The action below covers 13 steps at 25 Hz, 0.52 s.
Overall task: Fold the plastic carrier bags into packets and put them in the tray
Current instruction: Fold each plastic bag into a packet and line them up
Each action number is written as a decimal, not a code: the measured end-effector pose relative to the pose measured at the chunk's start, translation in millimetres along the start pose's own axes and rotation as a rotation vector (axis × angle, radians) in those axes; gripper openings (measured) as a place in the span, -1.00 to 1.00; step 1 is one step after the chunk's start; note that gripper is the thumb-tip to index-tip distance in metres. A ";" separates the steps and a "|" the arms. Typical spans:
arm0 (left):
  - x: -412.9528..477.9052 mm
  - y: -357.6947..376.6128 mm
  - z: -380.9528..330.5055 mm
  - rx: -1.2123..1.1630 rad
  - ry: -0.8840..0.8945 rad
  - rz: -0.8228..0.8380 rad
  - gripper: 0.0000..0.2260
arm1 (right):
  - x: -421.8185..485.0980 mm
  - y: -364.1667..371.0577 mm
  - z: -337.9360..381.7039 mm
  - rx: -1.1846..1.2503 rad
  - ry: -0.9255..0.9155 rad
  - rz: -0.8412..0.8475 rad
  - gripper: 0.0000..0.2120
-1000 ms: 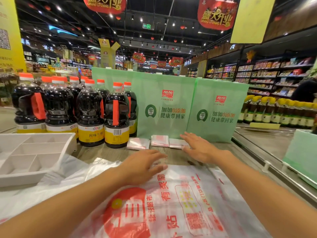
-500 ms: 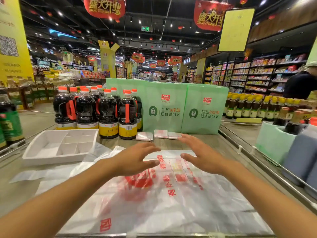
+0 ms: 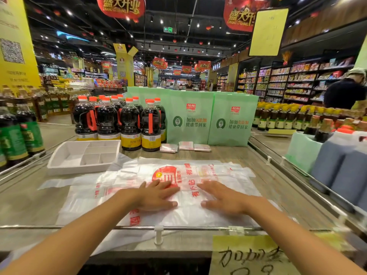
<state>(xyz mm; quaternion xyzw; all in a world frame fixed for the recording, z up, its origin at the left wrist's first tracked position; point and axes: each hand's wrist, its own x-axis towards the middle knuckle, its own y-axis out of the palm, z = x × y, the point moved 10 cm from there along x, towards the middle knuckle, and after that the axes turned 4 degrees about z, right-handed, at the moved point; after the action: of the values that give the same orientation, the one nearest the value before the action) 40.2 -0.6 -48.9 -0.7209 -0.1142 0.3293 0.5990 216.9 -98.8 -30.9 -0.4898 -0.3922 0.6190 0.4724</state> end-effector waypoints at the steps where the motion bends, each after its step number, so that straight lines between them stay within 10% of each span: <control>1: 6.0 -1.5 1.2 0.009 0.005 -0.006 -0.31 | 3.5 6.9 -6.7 -0.046 0.034 0.044 -0.30; 13: 28.3 -6.0 -2.9 0.011 0.135 -0.073 -0.29 | 7.0 13.8 -50.1 -0.119 0.173 0.120 -0.17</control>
<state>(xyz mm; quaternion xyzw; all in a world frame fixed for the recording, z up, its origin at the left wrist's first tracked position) 64.7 14.5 -52.6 -0.7335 -0.0977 0.2585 0.6210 262.6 -94.3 -56.3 -0.5911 -0.3559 0.5773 0.4367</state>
